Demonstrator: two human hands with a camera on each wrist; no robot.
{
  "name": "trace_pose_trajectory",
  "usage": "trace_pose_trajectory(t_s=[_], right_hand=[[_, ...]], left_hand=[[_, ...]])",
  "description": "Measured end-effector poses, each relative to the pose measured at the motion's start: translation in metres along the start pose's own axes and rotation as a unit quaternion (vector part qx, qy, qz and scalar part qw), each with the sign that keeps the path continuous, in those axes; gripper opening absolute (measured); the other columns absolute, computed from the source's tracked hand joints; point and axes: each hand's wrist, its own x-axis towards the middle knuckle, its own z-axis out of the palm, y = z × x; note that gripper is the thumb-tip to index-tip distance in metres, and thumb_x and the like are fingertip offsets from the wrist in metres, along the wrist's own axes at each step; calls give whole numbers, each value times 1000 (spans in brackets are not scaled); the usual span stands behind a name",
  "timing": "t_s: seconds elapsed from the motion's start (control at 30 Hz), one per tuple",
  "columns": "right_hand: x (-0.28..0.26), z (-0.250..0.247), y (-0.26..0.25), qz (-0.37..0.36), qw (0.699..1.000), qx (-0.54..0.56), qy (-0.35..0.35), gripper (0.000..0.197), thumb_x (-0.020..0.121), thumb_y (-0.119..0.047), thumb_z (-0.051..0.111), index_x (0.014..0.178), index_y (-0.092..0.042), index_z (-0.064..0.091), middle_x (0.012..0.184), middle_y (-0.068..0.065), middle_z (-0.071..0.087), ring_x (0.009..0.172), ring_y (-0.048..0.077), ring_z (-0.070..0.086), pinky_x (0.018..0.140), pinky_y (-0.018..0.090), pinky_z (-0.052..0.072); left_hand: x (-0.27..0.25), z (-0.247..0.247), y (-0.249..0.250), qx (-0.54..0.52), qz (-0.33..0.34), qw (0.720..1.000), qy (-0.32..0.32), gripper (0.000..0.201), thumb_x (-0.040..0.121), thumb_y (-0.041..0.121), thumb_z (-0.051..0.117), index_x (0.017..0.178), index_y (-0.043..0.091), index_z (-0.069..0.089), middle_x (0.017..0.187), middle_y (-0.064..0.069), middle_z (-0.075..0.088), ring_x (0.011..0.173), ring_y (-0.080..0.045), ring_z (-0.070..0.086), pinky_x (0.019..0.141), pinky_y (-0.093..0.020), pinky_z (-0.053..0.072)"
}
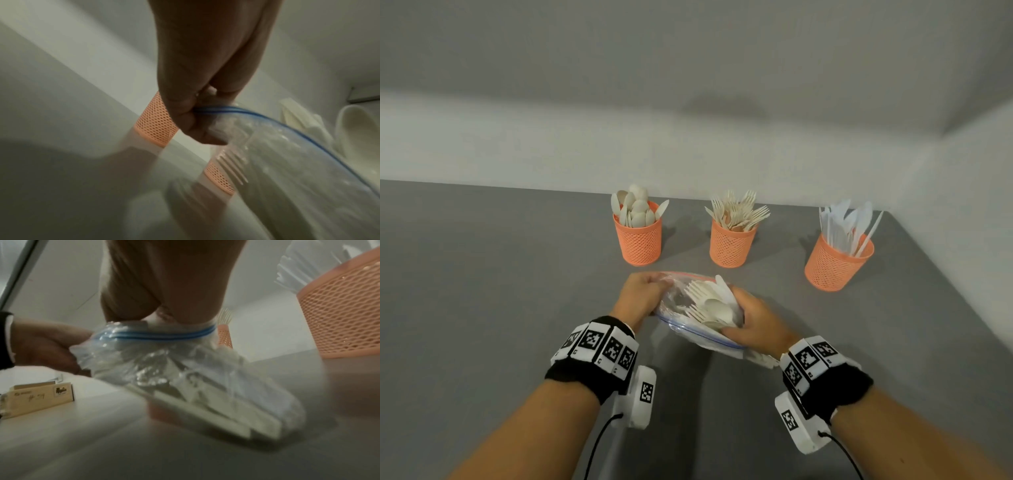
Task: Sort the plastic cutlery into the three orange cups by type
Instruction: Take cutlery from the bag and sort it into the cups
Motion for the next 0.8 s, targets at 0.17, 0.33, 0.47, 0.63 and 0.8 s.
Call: trace_pose_trajectory(t_s=[0.17,0.33,0.47,0.63,0.8], right_hand=[[2,4,-1,-1,994,-77,-83,82,74,-11,71,141,-27,26,132,-12,43,121,2,40,98,2,31],[-1,5,-2,34,996,-57,-64,88,70,-19,74,141,-32,24,132,1,53,121,17,51,103,35,44],[-10,-5,-8,62,998,17,10,66,75,2,68,133,-13,39,111,1,58,101,13,59,78,0,42],[-17,-9,-8,76,995,68,18,56,76,5,69,119,-19,42,96,-15,53,84,-3,55,69,-5,40],[-21,-6,-3,90,993,70,31,52,74,6,70,118,-14,50,91,-15,57,84,-4,61,68,-3,41]], left_hand=[[-8,15,7,-159,-82,980,-84,22,96,8,42,83,5,59,43,1,55,35,-8,49,40,-18,45],[-3,16,8,-279,-127,947,-95,22,99,10,37,80,6,49,36,5,37,29,-6,35,36,-20,45],[4,7,2,-226,-103,956,-157,22,95,14,44,95,5,64,70,-8,57,56,-12,44,54,-27,44],[-5,2,2,-95,-63,957,-265,52,81,-15,52,121,17,53,104,-12,66,85,-23,66,68,-33,57],[-2,7,0,46,-73,978,-192,51,83,-7,52,124,25,51,106,-13,66,86,-27,58,75,-39,48]])
